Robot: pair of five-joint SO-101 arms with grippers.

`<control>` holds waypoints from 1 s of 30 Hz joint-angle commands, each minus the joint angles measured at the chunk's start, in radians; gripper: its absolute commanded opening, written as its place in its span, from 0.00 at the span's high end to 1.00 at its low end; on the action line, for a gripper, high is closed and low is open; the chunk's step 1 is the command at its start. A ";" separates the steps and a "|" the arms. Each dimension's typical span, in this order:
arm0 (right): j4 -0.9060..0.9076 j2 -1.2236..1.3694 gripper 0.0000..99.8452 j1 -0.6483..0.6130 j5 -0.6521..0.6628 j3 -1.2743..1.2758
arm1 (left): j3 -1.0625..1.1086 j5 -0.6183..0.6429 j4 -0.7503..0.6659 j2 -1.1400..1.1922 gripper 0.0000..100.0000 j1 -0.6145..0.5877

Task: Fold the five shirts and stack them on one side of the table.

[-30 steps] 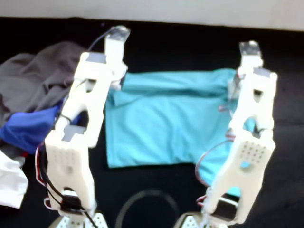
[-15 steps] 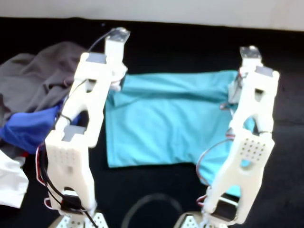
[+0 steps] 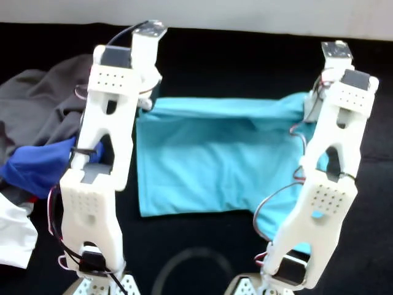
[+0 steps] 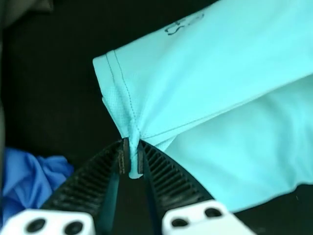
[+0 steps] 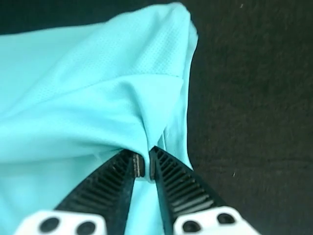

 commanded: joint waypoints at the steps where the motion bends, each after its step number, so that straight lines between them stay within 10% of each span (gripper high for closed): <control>1: 0.065 -0.076 0.99 0.018 -0.002 -0.042 | -0.050 0.002 0.106 -0.013 0.99 0.028; 13: 0.171 -0.091 0.99 0.120 0.083 0.015 | 0.320 0.003 0.107 -0.232 0.99 0.110; 30: 0.081 -0.593 0.99 0.259 0.316 0.823 | 0.935 0.000 -0.121 -0.542 0.99 0.130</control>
